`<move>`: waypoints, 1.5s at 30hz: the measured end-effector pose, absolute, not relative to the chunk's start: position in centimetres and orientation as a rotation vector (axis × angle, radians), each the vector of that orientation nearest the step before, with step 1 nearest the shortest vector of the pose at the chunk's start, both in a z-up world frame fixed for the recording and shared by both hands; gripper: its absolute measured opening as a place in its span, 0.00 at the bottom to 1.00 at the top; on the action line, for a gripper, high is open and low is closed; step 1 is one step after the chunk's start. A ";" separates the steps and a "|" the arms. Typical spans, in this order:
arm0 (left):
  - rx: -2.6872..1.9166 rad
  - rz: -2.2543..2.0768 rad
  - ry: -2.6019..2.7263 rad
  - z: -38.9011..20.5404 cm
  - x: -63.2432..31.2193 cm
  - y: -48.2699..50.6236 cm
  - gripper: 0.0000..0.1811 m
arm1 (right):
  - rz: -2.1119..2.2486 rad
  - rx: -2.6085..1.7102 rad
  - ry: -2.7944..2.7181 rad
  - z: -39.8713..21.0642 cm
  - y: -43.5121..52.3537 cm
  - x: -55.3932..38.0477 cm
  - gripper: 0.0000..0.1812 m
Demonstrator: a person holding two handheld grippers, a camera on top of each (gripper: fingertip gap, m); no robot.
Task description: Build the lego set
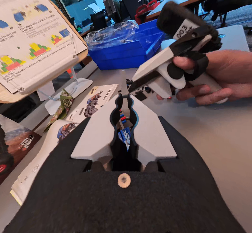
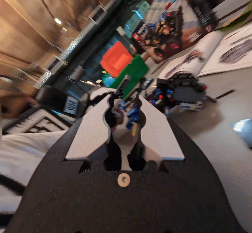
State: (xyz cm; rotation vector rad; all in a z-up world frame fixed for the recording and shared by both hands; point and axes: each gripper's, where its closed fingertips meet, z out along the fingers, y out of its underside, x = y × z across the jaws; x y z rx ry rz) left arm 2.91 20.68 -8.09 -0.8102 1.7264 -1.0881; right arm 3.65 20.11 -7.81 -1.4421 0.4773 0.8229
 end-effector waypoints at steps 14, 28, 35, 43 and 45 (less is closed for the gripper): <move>-0.810 -1.063 1.708 -8.5 2.7 20.1 0.03 | 0.980 -1.288 0.537 -7.2 20.7 2.7 0.05; -1.159 -1.344 1.944 -7.8 3.1 23.9 0.13 | 0.713 -1.574 0.433 -9.3 18.7 6.2 0.03; -1.836 -1.787 2.271 -11.0 5.1 25.9 0.20 | 0.809 -1.575 0.486 -10.4 19.7 5.5 0.03; -2.002 -1.863 2.340 -12.9 5.7 27.2 0.21 | 0.780 -1.559 0.505 -10.4 19.4 6.0 0.03; -1.980 -1.845 2.378 -13.0 5.4 27.3 0.20 | 0.789 -1.555 0.512 -10.4 19.4 6.2 0.03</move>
